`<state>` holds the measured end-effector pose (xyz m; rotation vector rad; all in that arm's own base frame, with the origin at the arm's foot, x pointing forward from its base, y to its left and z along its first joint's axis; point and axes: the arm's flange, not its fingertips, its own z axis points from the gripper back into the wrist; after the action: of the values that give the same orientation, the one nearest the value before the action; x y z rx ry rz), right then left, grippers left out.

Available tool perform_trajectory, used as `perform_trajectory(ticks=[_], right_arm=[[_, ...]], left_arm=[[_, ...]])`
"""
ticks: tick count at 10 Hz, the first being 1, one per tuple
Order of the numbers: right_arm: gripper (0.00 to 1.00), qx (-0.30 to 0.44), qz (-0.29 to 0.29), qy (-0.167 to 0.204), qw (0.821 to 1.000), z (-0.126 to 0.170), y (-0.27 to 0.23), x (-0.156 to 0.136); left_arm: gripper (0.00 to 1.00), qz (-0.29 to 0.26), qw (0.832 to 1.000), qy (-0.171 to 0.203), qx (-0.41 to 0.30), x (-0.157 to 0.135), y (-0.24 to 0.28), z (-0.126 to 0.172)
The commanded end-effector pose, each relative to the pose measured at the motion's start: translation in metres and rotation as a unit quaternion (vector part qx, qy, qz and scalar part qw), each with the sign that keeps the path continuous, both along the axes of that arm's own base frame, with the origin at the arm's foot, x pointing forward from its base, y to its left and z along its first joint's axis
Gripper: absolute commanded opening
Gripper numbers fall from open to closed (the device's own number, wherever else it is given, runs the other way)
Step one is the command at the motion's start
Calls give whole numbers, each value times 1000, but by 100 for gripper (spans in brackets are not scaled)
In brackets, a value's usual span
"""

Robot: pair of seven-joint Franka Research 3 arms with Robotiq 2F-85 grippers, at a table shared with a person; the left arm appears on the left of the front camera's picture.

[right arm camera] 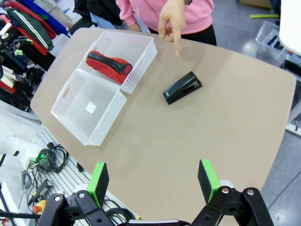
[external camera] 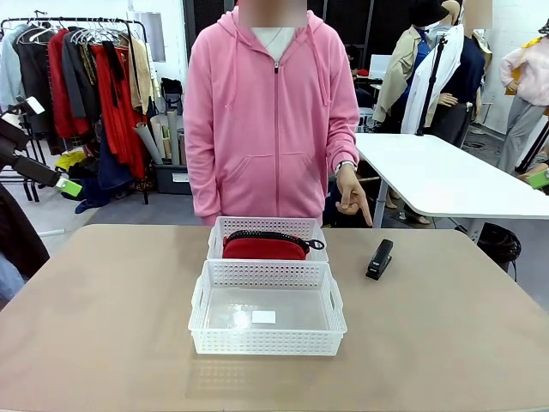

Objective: Distribute items into two baskets.
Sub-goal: Pick up the Stapler that the person points to.

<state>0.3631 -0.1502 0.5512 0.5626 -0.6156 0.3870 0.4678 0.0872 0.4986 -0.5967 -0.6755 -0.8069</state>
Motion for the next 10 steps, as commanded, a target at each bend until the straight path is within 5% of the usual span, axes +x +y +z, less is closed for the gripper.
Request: perform_trajectory(ticks=[1,3,5,10], right_arm=[[100,3,1,-8,1000,2,1,1],[100,0,0,0,1000,0,0,0],[100,23,44,22,999,-2,22,36],[100,-13,44,84,995,-25,95,96]], left_arm=[[100,-1,1000,-2,-3,0,0,1],[100,-1,1000,-2,-3,0,0,1],[100,-1,1000,-2,-3,0,0,1],[100,-1,1000,-2,-3,0,0,1]])
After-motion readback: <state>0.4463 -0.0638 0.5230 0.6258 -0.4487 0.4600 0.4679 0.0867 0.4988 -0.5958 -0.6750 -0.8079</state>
